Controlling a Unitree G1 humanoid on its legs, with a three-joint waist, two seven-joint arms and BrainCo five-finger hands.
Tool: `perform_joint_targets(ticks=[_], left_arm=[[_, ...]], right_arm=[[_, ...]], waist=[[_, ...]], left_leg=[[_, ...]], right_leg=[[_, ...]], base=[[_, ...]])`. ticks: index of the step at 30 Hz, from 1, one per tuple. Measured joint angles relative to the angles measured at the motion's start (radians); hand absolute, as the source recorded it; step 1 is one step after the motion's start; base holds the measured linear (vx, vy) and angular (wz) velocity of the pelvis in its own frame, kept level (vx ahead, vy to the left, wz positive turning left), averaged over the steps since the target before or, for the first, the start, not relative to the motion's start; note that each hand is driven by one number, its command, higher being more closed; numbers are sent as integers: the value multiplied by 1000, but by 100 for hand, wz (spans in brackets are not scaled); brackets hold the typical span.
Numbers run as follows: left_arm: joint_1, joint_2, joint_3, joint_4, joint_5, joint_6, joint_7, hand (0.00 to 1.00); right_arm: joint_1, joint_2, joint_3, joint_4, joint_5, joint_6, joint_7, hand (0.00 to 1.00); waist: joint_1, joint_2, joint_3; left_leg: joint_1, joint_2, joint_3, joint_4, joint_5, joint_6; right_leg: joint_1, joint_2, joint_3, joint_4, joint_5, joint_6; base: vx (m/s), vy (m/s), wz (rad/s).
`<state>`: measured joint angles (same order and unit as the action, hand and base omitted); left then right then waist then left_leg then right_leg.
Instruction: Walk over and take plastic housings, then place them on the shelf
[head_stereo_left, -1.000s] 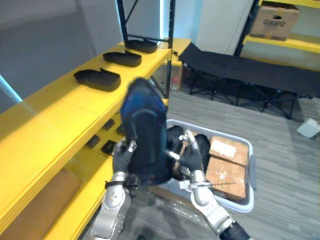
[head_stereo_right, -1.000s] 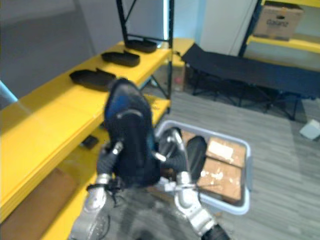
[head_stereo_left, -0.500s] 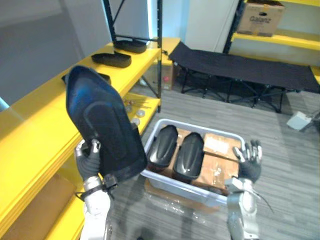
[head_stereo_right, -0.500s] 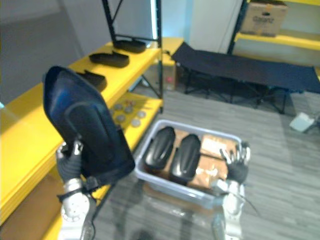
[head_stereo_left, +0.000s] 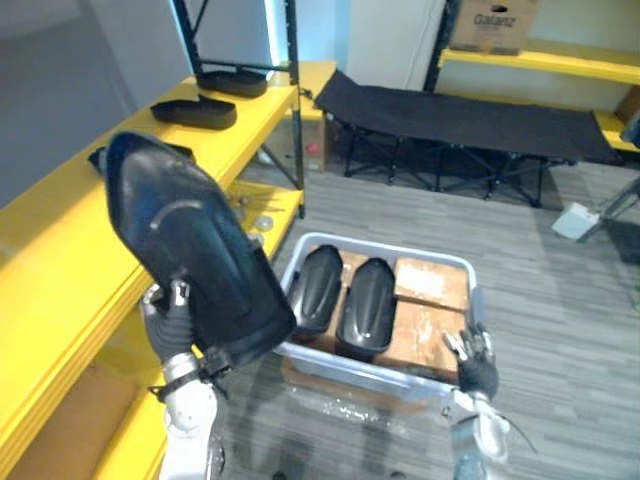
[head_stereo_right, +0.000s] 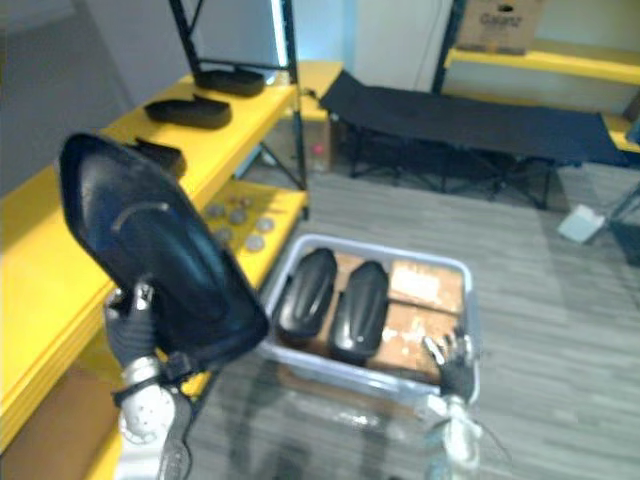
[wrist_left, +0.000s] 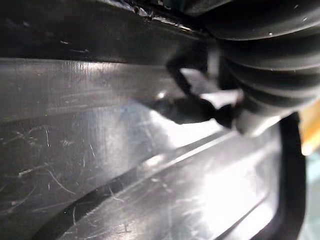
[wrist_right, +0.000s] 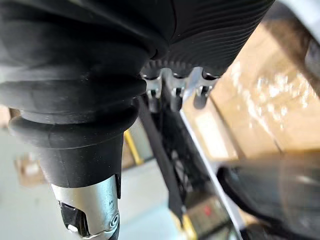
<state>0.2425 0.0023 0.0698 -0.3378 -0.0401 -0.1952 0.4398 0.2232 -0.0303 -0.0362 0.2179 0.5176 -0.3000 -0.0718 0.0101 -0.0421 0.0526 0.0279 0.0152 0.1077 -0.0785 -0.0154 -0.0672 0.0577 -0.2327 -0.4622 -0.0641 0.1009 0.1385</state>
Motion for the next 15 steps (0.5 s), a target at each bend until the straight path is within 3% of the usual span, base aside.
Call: perform_joint_targets(ticks=[3, 6, 10, 13, 15], left_arm=[[-7, 0, -1, -2, -4, -8, -30, 100], [-11, 9, -3, 1, -24, -26, -64, 100], [-26, 58, 5, 29, -38, -40, -54, 100], [-8, 57, 18, 30, -40, -40, -27, 100], [24, 39, 23, 26, -41, -37, -21, 100]], right_arm=[[-2, -6, 7, -34, -19, 1, 7, 0], [-1, -25, 26, -85, -78, 3, 5, 0], [-29, -26, 96, -100, -156, 27, 5, 0], [-63, -28, 144, -99, -197, 39, 5, 0], [-83, -37, 177, -98, -201, 42, 1, 0]], waist=[[1, 10, 5], [2, 34, 17], [26, -6, 14], [47, -8, 15], [60, 7, 29]], left_leg=[[-34, -9, -74, -7, 12, 11], [-63, -8, -185, -5, 38, 7], [-62, -11, -297, -1, 74, -13], [-63, -13, -326, 12, 77, -19], [-63, -13, -357, 44, 75, -25]], right_leg=[[-1, -9, 1, 27, -12, 11], [0, -7, 75, 92, -27, -3], [51, -14, 60, 162, -106, -18], [77, -8, 47, 161, -126, -19], [118, 7, 25, 158, -133, -29]], base=[[8, 35, 80], [73, 88, 105], [79, -28, 93], [18, -76, 41], [-38, -68, 44]])
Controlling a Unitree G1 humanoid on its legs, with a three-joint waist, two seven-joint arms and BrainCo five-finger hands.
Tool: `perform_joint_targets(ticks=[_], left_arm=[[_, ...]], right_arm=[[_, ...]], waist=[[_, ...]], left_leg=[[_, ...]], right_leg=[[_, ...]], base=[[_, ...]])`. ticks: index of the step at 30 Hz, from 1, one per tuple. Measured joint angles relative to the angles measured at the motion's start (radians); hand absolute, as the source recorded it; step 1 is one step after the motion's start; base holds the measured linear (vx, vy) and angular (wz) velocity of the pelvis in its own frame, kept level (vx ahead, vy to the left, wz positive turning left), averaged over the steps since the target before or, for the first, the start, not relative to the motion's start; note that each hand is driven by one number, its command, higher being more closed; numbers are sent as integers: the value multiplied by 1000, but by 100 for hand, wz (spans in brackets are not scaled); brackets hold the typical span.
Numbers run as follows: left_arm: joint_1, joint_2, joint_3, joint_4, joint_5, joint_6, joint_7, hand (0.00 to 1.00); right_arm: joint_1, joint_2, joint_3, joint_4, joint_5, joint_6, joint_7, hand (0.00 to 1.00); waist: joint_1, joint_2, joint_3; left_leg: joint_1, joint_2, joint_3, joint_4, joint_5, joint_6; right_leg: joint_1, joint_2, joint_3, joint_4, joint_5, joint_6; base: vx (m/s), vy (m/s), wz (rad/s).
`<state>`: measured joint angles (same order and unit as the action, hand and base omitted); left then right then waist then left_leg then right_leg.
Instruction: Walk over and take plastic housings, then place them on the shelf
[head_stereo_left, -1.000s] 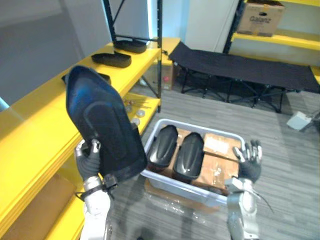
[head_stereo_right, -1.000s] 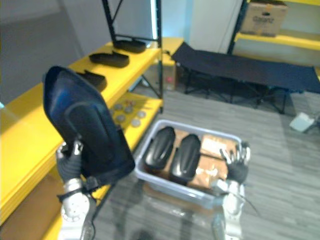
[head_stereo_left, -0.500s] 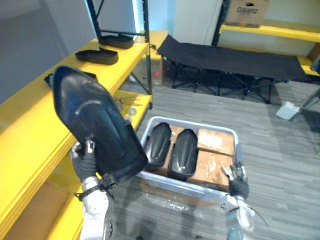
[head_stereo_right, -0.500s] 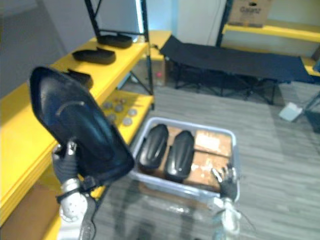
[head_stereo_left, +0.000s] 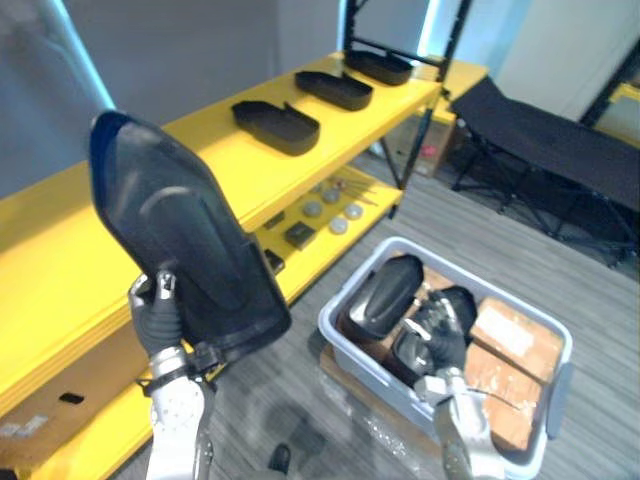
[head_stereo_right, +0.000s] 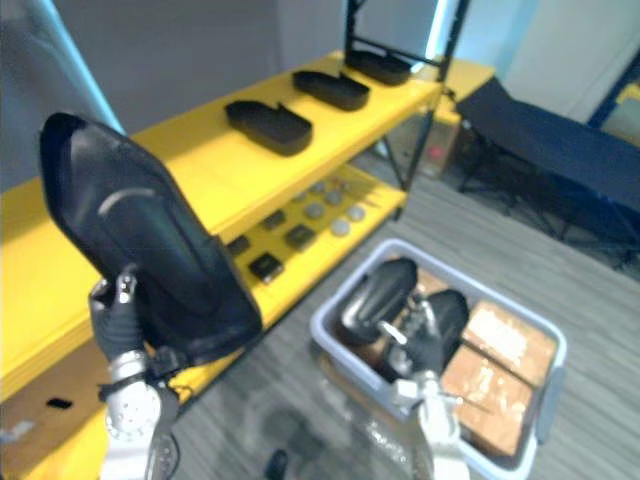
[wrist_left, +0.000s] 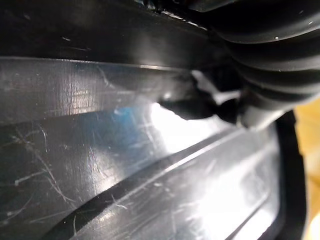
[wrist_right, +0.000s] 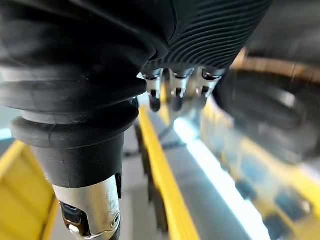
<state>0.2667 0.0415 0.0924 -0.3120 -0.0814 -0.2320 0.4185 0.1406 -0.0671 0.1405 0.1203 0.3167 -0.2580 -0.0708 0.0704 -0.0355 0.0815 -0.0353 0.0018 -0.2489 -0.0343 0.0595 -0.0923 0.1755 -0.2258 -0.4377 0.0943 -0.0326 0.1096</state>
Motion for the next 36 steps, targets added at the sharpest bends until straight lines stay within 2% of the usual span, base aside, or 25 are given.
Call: perform_joint_targets(ticks=[2, 3, 4, 6, 8, 9, 11, 12, 14, 21, 23, 24, 25, 27, 28, 30, 31, 32, 33, 34, 35, 36], left_arm=[[23, -15, 8, -2, -5, 0, -7, 100], [34, -16, 9, -2, -32, 1, -30, 100], [35, -15, 13, 1, -40, 1, -46, 100], [40, -15, 8, 13, -74, -3, -111, 100], [41, -16, 1, 29, -82, -16, -140, 100], [41, -16, -5, 34, -82, -24, -152, 100], [45, -16, -18, 34, -82, -34, -153, 100], [47, -14, -23, 34, -82, -42, -152, 100], [47, -12, -35, 36, -78, -42, -153, 100], [48, -10, -53, 35, -78, -42, -160, 100], [46, -9, -52, 35, -79, -42, -160, 100], [46, -9, -52, 35, -79, -42, -161, 100], [46, -9, -50, 33, -79, -42, -167, 100], [45, -9, -36, 14, -79, -42, -193, 100], [40, -9, -32, 8, -78, -47, -205, 100], [24, -2, -32, 6, -66, -48, -215, 100], [17, 5, -31, 6, -65, -48, -217, 100], [7, 24, -31, 6, -41, -47, -213, 100], [5, 34, -31, 5, -25, -47, -208, 100], [-3, 57, -34, 8, 13, -47, -202, 100], [-18, 73, -39, 16, 23, -37, -203, 100], [-28, 80, -47, 19, 27, -21, -204, 100]], right_arm=[[3, -1, -1, 0, -18, 0, -12, 0], [13, -4, -10, -2, -20, 0, -28, 0], [17, -3, -18, -2, -27, 2, -41, 0], [66, -25, -71, -42, -54, 3, -83, 0], [98, -37, -111, -74, -54, 3, -111, 0], [102, -47, -131, -74, -54, 3, -125, 0], [99, -49, -146, -73, -53, 1, -126, 0], [97, -43, -143, -73, -53, -5, -121, 0], [90, -38, -136, -70, -55, -16, -118, 0], [91, -15, -129, -62, -55, -31, -101, 0], [81, -14, -126, -62, -59, -31, -100, 0], [79, -14, -127, -61, -66, -31, -101, 0], [75, -13, -127, -61, -89, -33, -103, 0], [70, -9, -139, -61, -124, -51, -107, 0], [63, -16, -147, -59, -139, -54, -112, 0], [56, -21, -165, -60, -180, -54, -152, 0], [48, -20, -168, -60, -200, -53, -169, 0], [34, -19, -171, -60, -270, -41, -215, 0], [30, -18, -172, -60, -292, -39, -228, 0], [28, -12, -173, -61, -324, -38, -239, 0], [18, -13, -178, -73, -332, -38, -238, 0], [18, -13, -182, -84, -331, -37, -234, 0]], waist=[[1, -4, 13], [-15, -9, 22], [-17, -12, 31], [-30, 15, 56], [-31, 31, 64], [-31, 44, 70], [-26, 56, 68], [-26, 51, 68], [-28, 44, 74], [-26, 46, 81], [-19, 27, 98], [-16, 23, 102], [-9, 15, 106], [-2, -19, 122], [-3, -15, 126], [-13, -1, 120], [-12, 0, 120], [-15, 3, 118], [-18, 2, 118], [-28, -2, 118], [-34, 0, 119], [-37, 2, 121]], left_leg=[[-4, -9, -16, 11, 4, -11], [-25, -11, 37, 7, -34, 19], [-37, 1, 82, 17, -36, 23], [-107, 70, 267, 78, -38, 29], [-125, 93, 365, 78, -32, 39], [-131, 90, 379, 76, -19, 50], [-138, 89, 383, 68, 26, 50], [-138, 85, 408, 59, 70, 44], [-127, 73, 428, 38, 113, 45], [-102, 71, 462, -41, 171, 53], [-110, 48, 455, -27, 166, 58], [-110, 40, 453, -24, 162, 61], [-109, 26, 452, -24, 157, 65], [-107, -19, 457, -10, 133, 90], [-111, -36, 448, 17, 112, 94], [-101, -32, 409, 24, 89, 111], [-92, -31, 402, 27, 78, 117], [-63, -28, 396, 27, 52, 125], [-51, -26, 391, 26, 43, 130], [-32, -15, 362, 26, 18, 145], [-20, -4, 341, 27, 6, 156], [4, 5, 335, 27, -10, 164]], right_leg=[[36, 2, -47, 1, -32, 6], [68, 0, -99, -1, -64, 20], [81, 1, -126, -5, -70, 28], [118, 29, -236, -9, -70, 28], [135, 31, -281, -12, -70, 28], [143, 30, -279, -11, -71, 26], [142, 30, -267, -7, -82, 20], [140, 20, -236, -7, -121, 7], [138, 4, -209, -6, -144, 39], [105, -7, -184, 10, -140, 49], [104, -37, -195, 40, -161, 71], [103, -46, -197, 52, -170, 67], [100, -65, -202, 72, -185, 61], [104, -124, -227, 128, -214, 22], [88, -152, -210, 211, -194, 2], [-4, -181, -114, 424, -86, -143], [-31, -189, -84, 477, -29, -161], [-76, -197, -13, 563, 111, -161], [-94, -196, 16, 597, 166, -137], [-157, -176, 92, 690, 47, -71], [-211, -134, 116, 721, -80, -70], [-246, -90, 115, 682, -134, -62]], base=[[-67, -93, 79], [-76, -95, 116], [-86, -70, 149], [-116, -12, 147], [-82, 64, 122], [-75, 103, 100], [-58, 92, 40], [-62, 80, 6], [-66, 46, -4], [-60, 13, -9], [-13, 15, 17], [2, 23, 22], [15, 46, 25], [79, 90, 36], [144, 147, 58], [118, 147, 54], [187, 181, 25], [260, 182, 17], [284, 155, 22], [263, 99, 29], [281, 113, 31], [287, 126, 22]])
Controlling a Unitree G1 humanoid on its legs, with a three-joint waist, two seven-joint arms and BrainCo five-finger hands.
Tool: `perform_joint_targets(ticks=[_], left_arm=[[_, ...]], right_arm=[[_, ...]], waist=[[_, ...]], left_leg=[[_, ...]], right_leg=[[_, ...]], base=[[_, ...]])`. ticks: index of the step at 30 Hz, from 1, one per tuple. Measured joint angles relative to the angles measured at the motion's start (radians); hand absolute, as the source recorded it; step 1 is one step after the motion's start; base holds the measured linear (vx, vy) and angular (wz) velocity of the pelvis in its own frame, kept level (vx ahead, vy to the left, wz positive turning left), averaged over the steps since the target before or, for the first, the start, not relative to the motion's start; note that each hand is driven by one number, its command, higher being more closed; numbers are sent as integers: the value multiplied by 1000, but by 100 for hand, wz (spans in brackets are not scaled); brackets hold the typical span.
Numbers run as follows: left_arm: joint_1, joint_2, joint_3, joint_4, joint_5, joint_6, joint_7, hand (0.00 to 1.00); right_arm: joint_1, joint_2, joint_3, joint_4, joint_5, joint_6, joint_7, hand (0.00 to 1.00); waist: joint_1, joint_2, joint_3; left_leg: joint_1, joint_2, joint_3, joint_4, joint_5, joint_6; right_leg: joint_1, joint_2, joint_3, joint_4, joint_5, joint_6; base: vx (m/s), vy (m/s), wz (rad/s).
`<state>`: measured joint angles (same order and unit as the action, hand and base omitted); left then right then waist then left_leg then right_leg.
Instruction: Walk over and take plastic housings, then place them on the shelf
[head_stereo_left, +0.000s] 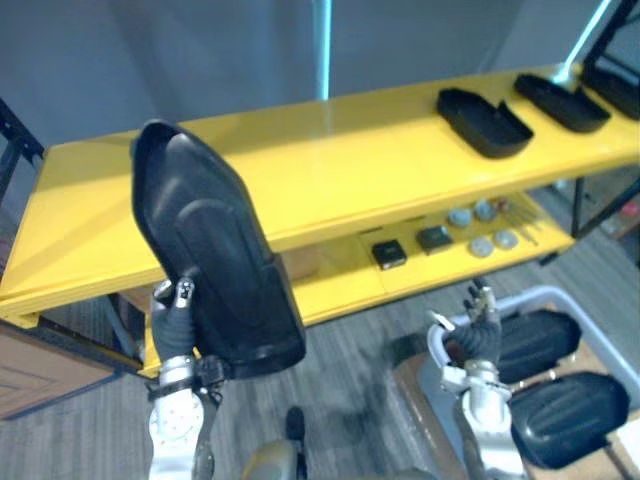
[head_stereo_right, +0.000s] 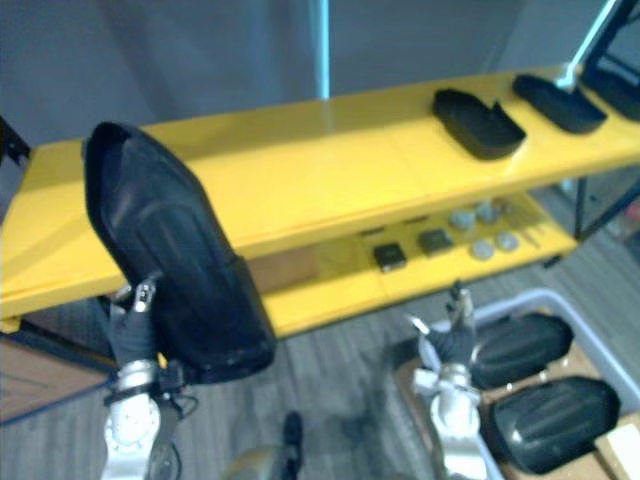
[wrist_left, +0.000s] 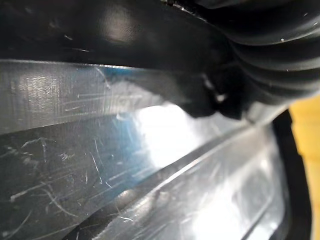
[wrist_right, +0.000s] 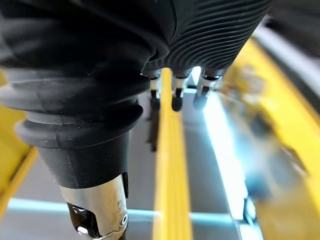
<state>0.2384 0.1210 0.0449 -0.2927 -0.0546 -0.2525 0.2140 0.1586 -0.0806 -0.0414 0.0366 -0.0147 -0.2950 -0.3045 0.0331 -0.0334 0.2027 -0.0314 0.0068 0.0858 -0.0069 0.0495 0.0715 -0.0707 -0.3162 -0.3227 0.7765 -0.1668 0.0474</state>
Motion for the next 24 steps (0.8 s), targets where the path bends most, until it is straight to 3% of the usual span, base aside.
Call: perform_joint_targets(ticks=[3, 5, 8, 9, 10, 11, 12, 14, 16, 19, 20, 22, 23, 24], left_arm=[[-22, 17, -29, 1, 14, 19, -1, 100], [-63, 33, -63, 8, 14, 39, -2, 100], [-84, 51, -94, 44, 12, 44, 4, 100], [-75, 54, -96, 46, 12, 45, 7, 100], [-63, 63, -96, 46, 12, 45, 11, 100], [-53, 67, -91, 46, 12, 46, 13, 100], [-36, 46, -87, 46, 12, 53, 23, 100], [-13, 2, -92, 45, 1, 70, 36, 100], [3, -25, -107, 45, -19, 78, 38, 100], [-4, -34, -97, 42, -27, 78, 39, 100], [-16, -33, -98, 38, -28, 74, 33, 100], [-35, -40, -100, 36, -48, 62, 12, 100], [-49, -51, -100, 37, -60, 53, 9, 100], [-56, -47, -102, 33, -65, 53, 12, 100]], right_arm=[[16, -8, -7, -55, -2, -8, 46, 0], [17, -60, -2, -119, -78, -46, 103, 0], [16, -116, 15, -197, -68, -97, 156, 0], [11, -129, 23, -223, -63, -107, 173, 0], [1, -141, 35, -245, -32, -111, 195, 0], [-12, -152, 42, -250, -15, -111, 201, 0], [-41, -182, 47, -245, 7, -102, 204, 0], [-82, -218, 45, -245, 33, -85, 200, 0], [-86, -230, 45, -236, 39, -63, 180, 0], [-79, -220, 31, -221, 22, -43, 109, 0], [-83, -206, -6, -225, -6, -46, 70, 0], [-94, -191, -63, -226, -45, -48, 9, 0], [-95, -189, -89, -228, -74, -53, -26, 0], [-84, -181, -99, -246, -92, -52, -55, 0]], waist=[[-10, 2, 1], [-24, 7, 1], [-37, -5, -8], [-36, -18, -16], [-28, -43, -30], [-23, -63, -46], [-2, -36, -52], [2, 17, -61], [0, 54, -59], [-1, 47, -51], [-6, 40, -43], [-23, 68, -46], [-21, 80, -50], [-27, 66, -50]], left_leg=[[31, 1, -34, 20, -46, -6], [30, -4, -91, 57, -86, -22], [35, -25, -169, 104, -121, -45], [39, -33, -188, 120, -138, -56], [48, -45, -193, 134, -158, -80], [48, -55, -191, 154, -183, -92], [43, -29, -186, 191, -217, -111], [28, 8, -167, 220, -238, -134], [29, 45, -100, 257, -256, -141], [-16, 58, -32, 411, -259, -148], [-45, 87, 21, 439, -302, -119], [-33, 156, 70, 327, -233, -131], [-4, 156, 69, 271, -211, -184], [18, 132, 99, 227, -202, -173]], right_leg=[[-33, 84, 18, -215, -20, 5], [-69, 148, 114, -427, -1, 30], [-86, 159, 200, -498, 29, 61], [-78, 157, 203, -517, 58, 51], [-49, 156, 199, -561, 157, 39], [-19, 145, 177, -591, 191, 44], [24, 169, 165, -652, 182, 52], [64, 200, 133, -702, 188, 44], [112, 228, 120, -731, 187, 44], [184, 222, 99, -772, 178, 28], [195, 211, 92, -774, 173, 20], [192, 217, 84, -769, 171, 24], [187, 203, 106, -767, 161, 49], [173, 179, 127, -757, 163, 51]], base=[[257, 43, 37], [237, -46, 73], [287, -148, 96], [371, -282, 89], [323, -276, 77], [328, -299, 47], [250, -225, 22], [237, -199, 27], [201, -143, 35], [123, -76, 25], [55, 14, 28], [31, 60, 6], [-1, 185, -43], [-8, 203, -47]])
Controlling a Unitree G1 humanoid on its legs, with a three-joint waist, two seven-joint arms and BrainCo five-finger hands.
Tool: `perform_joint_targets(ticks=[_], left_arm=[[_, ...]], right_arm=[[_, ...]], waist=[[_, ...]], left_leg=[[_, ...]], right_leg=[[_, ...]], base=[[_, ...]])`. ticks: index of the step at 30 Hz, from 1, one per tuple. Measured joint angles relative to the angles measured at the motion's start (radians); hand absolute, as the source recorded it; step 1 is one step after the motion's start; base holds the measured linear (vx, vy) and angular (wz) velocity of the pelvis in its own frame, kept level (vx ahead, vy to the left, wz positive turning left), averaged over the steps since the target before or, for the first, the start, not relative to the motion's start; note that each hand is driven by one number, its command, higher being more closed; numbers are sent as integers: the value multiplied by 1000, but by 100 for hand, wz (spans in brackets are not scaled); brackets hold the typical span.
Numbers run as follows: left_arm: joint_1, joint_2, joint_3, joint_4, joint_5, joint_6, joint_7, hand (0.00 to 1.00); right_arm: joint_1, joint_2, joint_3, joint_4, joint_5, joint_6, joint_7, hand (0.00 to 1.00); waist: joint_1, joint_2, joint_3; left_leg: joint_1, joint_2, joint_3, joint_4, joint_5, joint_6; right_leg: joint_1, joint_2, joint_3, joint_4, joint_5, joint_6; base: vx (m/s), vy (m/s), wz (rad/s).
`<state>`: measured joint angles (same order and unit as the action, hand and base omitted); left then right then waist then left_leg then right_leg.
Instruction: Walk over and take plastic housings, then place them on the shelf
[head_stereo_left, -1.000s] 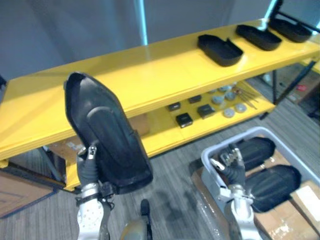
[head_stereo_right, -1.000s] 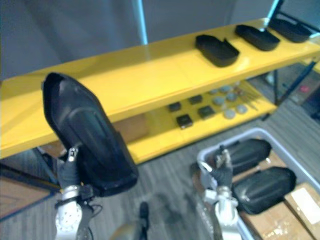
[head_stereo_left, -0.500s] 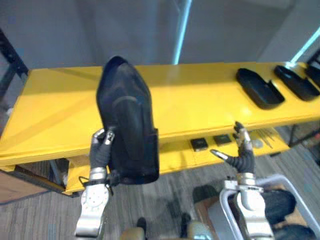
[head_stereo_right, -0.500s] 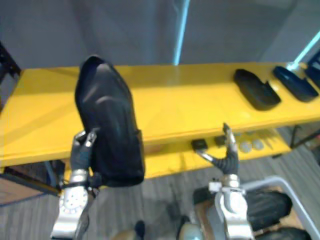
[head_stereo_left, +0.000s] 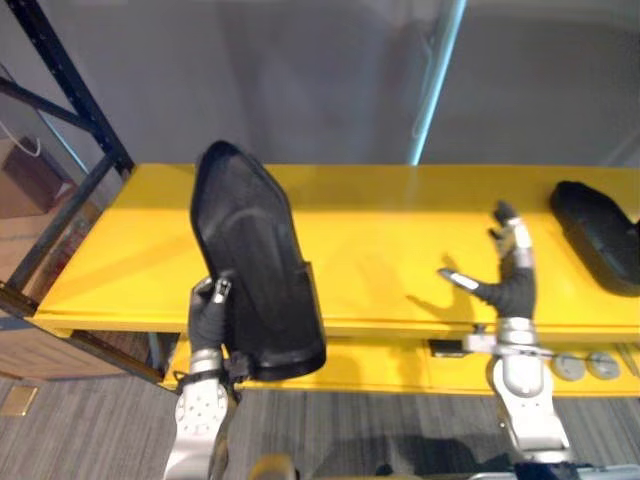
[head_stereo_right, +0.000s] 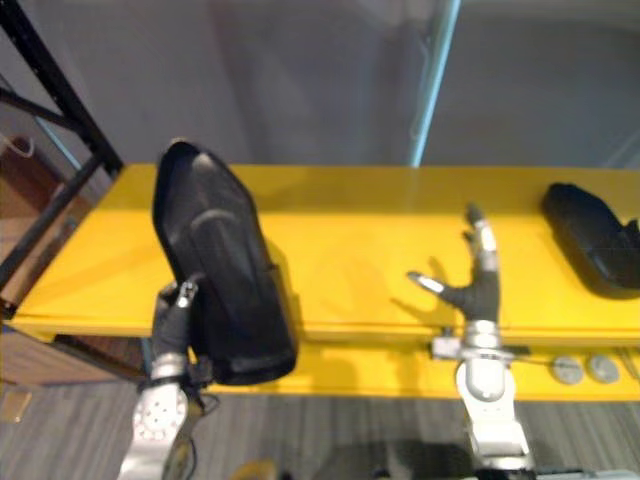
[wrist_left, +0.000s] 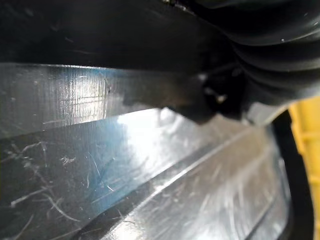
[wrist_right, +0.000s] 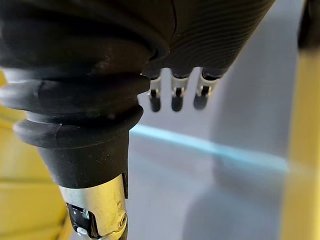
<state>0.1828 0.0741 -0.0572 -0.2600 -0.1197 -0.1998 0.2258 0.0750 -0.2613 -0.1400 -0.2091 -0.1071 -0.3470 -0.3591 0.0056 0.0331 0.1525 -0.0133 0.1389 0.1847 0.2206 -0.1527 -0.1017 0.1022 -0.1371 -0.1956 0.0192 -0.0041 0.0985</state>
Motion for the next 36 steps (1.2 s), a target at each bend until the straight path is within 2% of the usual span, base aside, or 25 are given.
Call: perform_joint_targets(ticks=[3, 5, 7, 9, 11, 14, 15, 16, 17, 19, 21, 22, 24, 27, 31, 34, 36], left_arm=[[-20, 33, 0, -9, -1, 2, -3, 100], [-23, 42, 0, -36, 2, 11, -16, 100], [-31, 46, 5, -60, 4, 23, -41, 100], [-56, 50, 5, -67, -1, 48, -71, 100], [-97, 57, 1, -74, -41, 100, -120, 100], [-158, 80, -4, -59, -84, 174, -155, 100], [-220, 85, -5, -8, -129, 222, -167, 100], [-248, 87, -5, 22, -153, 241, -168, 100], [-305, 96, -4, 93, -205, 283, -167, 100], [-366, 124, 3, 192, -263, 331, -154, 100], [-467, 167, 32, 394, -315, 389, -120, 100], [-491, 174, 47, 447, -316, 397, -113, 100], [-570, 212, 98, 627, -349, 425, -92, 100], [-655, 235, 114, 787, -386, 435, -88, 100], [-707, 230, 111, 857, -412, 453, -89, 100], [-758, 229, 104, 916, -411, 473, -58, 100], [-797, 224, 93, 955, -408, 483, -29, 100]], right_arm=[[44, 27, -63, -72, -1, -1, -37, 0], [89, 51, -110, -111, 8, -2, -37, 0], [127, 73, -129, -128, 15, -2, -32, 0], [160, 90, -133, -139, 16, -2, -26, 0], [180, 106, -134, -148, 16, -2, 7, 0], [196, 111, -135, -177, 25, -20, 11, 0], [196, 115, -149, -181, 29, -59, 6, 0], [195, 118, -155, -182, 37, -73, 5, 0], [193, 125, -161, -184, 38, -94, -3, 0], [187, 134, -161, -188, 36, -117, -12, 0], [184, 148, -156, -200, 41, -135, -3, 0], [185, 148, -157, -201, 46, -138, 6, 0], [186, 148, -152, -201, 66, -139, 48, 0], [191, 149, -131, -200, 72, -140, 89, 0], [192, 150, -79, -198, 94, -140, 129, 0], [194, 150, -69, -197, 98, -140, 148, 0], [200, 150, -69, -197, 122, -135, 154, 0]], waist=[[-29, -37, -12], [-52, -49, -22], [-62, -51, -24], [-87, -45, -29], [-102, -41, -32], [-126, -33, -37], [-133, -25, -42], [-134, -24, -43], [-142, -20, -46], [-163, -16, -49], [-188, -13, -51], [-196, -11, -52], [-234, -6, -53], [-255, 4, -53], [-272, 19, -48], [-293, 32, -40], [-297, 37, -37]], left_leg=[[31, -51, 51, -81, 26, 21], [34, -63, 73, -96, 33, 31], [50, -64, 101, -106, 35, 31], [53, -64, 106, -112, 34, 31], [77, -57, 138, -130, 35, 30], [101, -52, 167, -149, 36, 26], [108, -50, 184, -155, 37, 25], [116, -50, 189, -160, 38, 24], [124, -49, 207, -162, 37, 24], [137, -49, 220, -172, 39, 21], [154, -47, 267, -180, 38, 17], [154, -45, 272, -181, 36, 15], [156, -40, 313, -183, 35, 12], [164, -33, 340, -188, 40, 4], [176, -25, 350, -206, 48, -6], [187, -25, 353, -221, 55, -8], [188, -26, 354, -221, 55, -7]], right_leg=[[-34, -41, 37, 4, 4, 8], [-49, -52, 47, 4, 10, 18], [-58, -52, 69, 3, 16, 27], [-60, -50, 69, 1, 17, 28], [-65, -41, 94, -3, 20, 31], [-64, -31, 117, -7, 22, 33], [-65, -27, 121, -13, 32, 35], [-64, -26, 125, -15, 33, 35], [-64, -25, 140, -16, 36, 35], [-64, -21, 151, -20, 41, 33], [-67, -13, 194, -35, 54, 34], [-68, -11, 200, -41, 58, 34], [-82, -1, 232, -56, 71, 29], [-96, 13, 259, -65, 84, 27], [-100, 29, 276, -65, 85, 25], [-98, 32, 277, -65, 85, 25], [-98, 31, 279, -65, 85, 25]], base=[[-14, 139, -35], [33, 93, -22], [63, 49, -37], [68, 12, -21], [48, -9, -35], [18, -20, -32], [-13, -11, -29], [-36, -7, -32], [-42, 4, -31], [-44, 2, -32], [-85, -13, -52], [-88, -30, -47], [-65, -41, -42], [-25, -55, -32], [-2, -66, -13], [-29, -40, -3], [-50, -33, -2]])
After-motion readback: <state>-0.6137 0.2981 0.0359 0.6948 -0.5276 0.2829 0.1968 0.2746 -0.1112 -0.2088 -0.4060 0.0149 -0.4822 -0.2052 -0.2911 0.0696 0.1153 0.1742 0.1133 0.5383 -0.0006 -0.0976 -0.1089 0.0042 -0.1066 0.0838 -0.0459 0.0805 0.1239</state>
